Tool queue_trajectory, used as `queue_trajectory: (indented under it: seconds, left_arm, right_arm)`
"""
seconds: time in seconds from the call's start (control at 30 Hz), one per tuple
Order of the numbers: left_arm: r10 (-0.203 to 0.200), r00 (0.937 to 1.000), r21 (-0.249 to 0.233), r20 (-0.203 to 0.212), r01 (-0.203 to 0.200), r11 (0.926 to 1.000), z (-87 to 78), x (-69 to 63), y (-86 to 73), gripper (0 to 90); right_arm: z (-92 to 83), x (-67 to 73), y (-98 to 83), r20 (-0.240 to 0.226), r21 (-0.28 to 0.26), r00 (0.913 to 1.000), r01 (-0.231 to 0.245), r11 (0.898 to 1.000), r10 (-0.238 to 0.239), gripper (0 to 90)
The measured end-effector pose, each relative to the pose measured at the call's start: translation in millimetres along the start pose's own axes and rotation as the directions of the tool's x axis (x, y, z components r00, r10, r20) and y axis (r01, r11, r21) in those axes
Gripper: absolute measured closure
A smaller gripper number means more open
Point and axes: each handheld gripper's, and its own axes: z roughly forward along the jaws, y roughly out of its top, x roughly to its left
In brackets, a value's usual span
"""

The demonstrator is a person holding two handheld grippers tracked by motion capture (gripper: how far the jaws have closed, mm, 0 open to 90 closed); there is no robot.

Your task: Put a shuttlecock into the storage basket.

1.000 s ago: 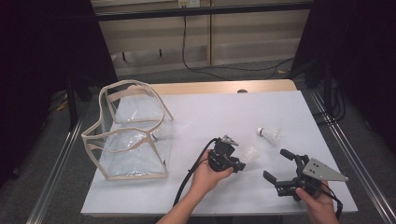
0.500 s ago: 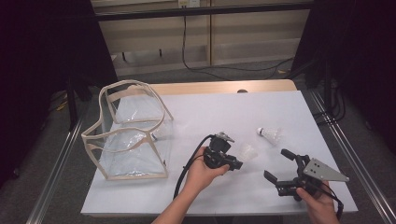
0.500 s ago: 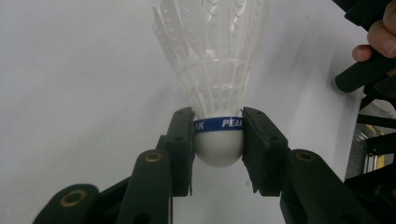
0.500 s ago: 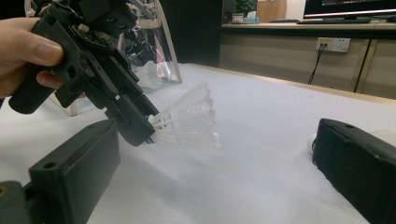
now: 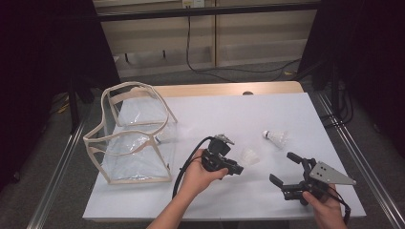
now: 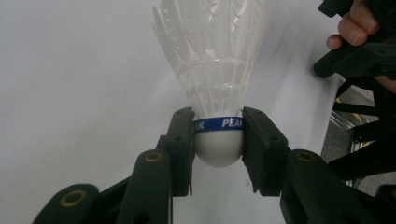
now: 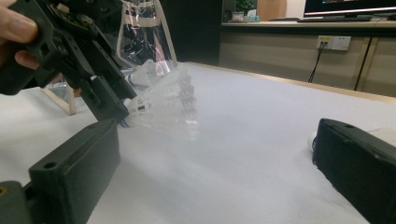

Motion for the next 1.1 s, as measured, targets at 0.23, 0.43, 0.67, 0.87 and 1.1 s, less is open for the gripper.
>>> queue_trajectory:
  seconds: [0.23, 0.43, 0.67, 0.87, 1.1]
  left_arm:
    - [-0.015, 0.9997, 0.008, 0.018, 0.015, 0.9999, -15.1, 4.7, 7.0, 65.3]
    - [-0.012, 0.9999, 0.031, 0.009, 0.011, 0.9995, -24.0, 6.2, 9.6, 65.3]
    - [0.004, 1.0000, 0.056, -0.007, -0.003, 0.9984, -34.3, 6.0, 13.1, 65.3]
    - [-0.006, 1.0000, 0.063, -0.005, 0.006, 0.9980, -42.8, 10.6, 16.0, 65.3]
    - [-0.007, 1.0000, 0.073, -0.006, 0.007, 0.9973, -51.5, 12.8, 18.7, 65.3]
  right_arm:
    - [-1.5, -0.9, 0.1, 0.005, -0.004, 1.0000, 0.002, 1.000, -0.002, 0.6]
    - [-1.4, -0.4, 0.0, 0.004, -0.002, 1.0000, 0.002, 1.000, -0.002, 0.6]
    - [-1.9, -0.8, 0.0, 0.004, -0.003, 1.0000, 0.001, 1.000, -0.001, 0.6]
    - [-1.3, -0.5, -0.1, 0.005, -0.003, 1.0000, 0.000, 1.000, 0.000, 0.6]
    - [-1.3, -0.6, -0.1, 0.005, -0.003, 1.0000, 0.000, 1.000, 0.000, 0.6]
